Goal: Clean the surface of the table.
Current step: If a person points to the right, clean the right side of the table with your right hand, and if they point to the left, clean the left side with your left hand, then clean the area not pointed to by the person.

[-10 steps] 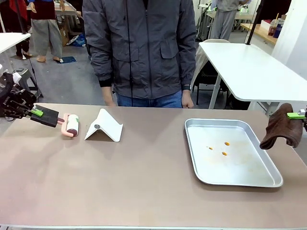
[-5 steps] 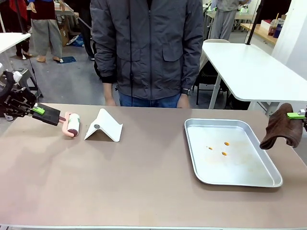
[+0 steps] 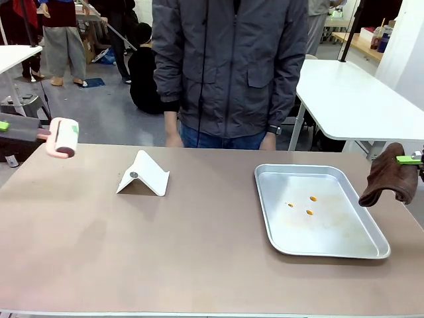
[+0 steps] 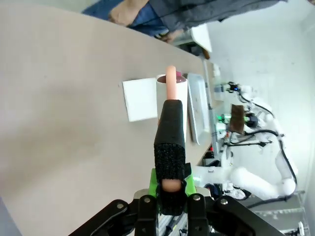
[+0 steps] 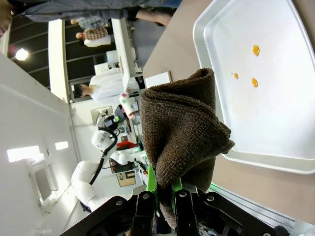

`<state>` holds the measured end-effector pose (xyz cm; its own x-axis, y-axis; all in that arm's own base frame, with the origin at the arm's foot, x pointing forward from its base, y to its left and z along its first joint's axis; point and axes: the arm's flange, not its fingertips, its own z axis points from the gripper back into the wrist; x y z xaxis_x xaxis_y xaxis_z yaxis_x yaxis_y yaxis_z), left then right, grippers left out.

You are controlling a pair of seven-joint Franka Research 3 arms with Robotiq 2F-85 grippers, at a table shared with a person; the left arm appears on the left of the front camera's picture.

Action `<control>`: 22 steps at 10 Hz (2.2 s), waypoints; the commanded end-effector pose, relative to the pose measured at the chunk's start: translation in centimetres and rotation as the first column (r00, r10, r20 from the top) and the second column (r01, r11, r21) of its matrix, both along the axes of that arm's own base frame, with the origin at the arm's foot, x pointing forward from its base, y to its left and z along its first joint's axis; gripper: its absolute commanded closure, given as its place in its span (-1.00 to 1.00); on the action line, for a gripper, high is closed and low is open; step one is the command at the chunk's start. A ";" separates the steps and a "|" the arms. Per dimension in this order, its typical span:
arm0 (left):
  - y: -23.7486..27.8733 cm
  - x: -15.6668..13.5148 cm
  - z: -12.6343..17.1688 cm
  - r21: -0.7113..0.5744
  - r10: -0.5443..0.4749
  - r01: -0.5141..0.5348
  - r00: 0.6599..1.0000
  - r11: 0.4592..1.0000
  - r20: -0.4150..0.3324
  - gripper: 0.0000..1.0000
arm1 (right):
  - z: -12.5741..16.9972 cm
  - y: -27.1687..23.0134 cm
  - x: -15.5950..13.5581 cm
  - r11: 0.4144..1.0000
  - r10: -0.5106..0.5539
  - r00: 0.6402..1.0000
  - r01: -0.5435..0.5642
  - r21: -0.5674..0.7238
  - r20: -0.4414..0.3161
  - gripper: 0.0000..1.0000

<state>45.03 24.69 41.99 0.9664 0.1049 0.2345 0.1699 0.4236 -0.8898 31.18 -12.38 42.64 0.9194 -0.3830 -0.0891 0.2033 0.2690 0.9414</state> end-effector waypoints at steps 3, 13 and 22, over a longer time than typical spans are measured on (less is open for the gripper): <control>6.6 -6.9 -1.5 -0.138 -0.185 0.174 0.981 0.975 -0.067 0.55 | 0.4 0.2 0.0 1.000 0.002 1.000 -0.001 0.014 -0.015 1.00; 7.8 -10.2 -3.3 -0.167 -0.178 0.158 0.977 0.973 -0.115 0.55 | 0.4 0.2 0.0 1.000 0.002 1.000 -0.001 0.014 -0.015 1.00; 7.8 -10.2 -3.3 -0.167 -0.178 0.158 0.977 0.973 -0.115 0.55 | 0.4 0.2 0.0 1.000 0.002 1.000 -0.001 0.014 -0.015 1.00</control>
